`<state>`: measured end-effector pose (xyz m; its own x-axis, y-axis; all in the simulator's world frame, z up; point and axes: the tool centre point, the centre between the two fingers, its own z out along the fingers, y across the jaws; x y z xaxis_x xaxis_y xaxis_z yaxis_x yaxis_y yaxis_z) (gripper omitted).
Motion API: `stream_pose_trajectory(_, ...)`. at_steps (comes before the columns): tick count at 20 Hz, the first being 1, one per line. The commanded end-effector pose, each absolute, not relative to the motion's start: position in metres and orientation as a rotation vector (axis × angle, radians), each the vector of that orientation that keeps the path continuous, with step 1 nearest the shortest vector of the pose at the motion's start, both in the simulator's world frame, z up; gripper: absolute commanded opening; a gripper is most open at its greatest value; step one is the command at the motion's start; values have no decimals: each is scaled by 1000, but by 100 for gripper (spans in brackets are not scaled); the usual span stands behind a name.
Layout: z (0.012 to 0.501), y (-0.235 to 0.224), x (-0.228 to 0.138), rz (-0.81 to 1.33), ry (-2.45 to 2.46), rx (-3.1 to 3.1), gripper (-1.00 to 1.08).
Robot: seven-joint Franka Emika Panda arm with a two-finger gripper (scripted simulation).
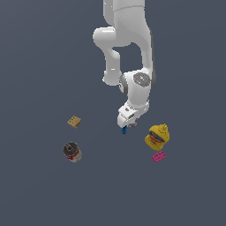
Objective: Pick up a designated object from a clutter of objects.
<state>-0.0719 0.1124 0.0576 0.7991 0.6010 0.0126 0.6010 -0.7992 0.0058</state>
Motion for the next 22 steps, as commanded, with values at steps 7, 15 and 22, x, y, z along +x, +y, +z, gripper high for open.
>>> stream_pose_trajectory(7,105,85,-56,21,995,2980,-100)
stream_pose_trajectory(15,175,46,-32,18,997,2982,-100)
stream_pose_trajectory(22,239,9,-10,14,997,2983,-100)
